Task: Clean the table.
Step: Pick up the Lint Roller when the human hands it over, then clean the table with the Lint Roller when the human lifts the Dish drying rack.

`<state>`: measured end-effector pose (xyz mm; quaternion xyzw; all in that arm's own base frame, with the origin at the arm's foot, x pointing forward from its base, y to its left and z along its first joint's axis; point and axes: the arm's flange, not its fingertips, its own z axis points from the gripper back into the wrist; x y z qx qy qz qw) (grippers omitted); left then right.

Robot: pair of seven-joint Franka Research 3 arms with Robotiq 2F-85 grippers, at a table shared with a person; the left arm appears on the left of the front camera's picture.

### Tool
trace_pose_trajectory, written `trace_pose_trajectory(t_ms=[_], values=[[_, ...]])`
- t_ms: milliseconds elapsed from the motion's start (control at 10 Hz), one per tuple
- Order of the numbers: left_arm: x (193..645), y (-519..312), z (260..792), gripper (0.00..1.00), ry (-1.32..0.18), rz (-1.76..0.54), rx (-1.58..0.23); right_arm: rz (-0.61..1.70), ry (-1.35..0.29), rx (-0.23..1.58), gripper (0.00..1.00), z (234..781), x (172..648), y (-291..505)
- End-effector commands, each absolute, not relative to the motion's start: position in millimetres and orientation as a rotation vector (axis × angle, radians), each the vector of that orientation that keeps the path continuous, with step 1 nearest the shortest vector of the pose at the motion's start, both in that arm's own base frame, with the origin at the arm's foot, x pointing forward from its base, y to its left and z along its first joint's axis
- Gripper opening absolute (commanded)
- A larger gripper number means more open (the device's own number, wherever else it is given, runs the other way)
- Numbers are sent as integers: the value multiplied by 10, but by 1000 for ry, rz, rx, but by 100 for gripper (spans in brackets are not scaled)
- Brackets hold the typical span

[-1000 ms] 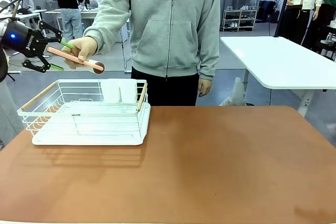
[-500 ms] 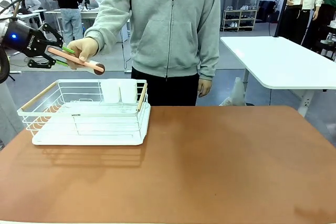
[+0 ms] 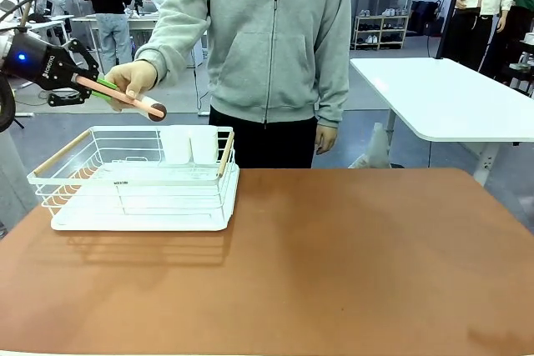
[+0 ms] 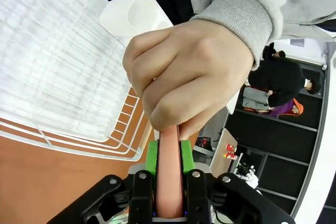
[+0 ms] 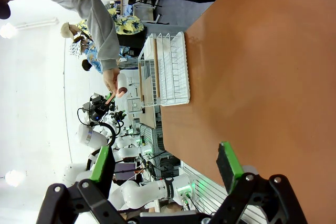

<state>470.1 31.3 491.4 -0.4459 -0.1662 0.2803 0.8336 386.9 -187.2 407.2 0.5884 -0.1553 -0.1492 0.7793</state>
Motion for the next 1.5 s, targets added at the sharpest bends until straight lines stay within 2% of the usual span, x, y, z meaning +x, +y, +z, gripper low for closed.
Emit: trace_pose_trajectory(t_ms=[0, 100, 300, 400, 1400], values=[[4641, 285, 4892, 12, -395, 580, -977, -318, -340, 1278, 100, 4091, 3866, -1873], [4635, 295, 4903, 0, -402, 581, -979, -318, -340, 1278, 100, 4091, 3866, -1873], [4609, 311, 4911, 0, -410, 578, -978, -318, -340, 1278, 100, 4091, 3866, -1873], [4691, 312, 4939, 0, -358, 592, -950, -318, -340, 1278, 100, 4091, 3866, -1873], [4691, 312, 4939, 0, -358, 592, -950, -318, -340, 1278, 100, 4091, 3866, -1873]])
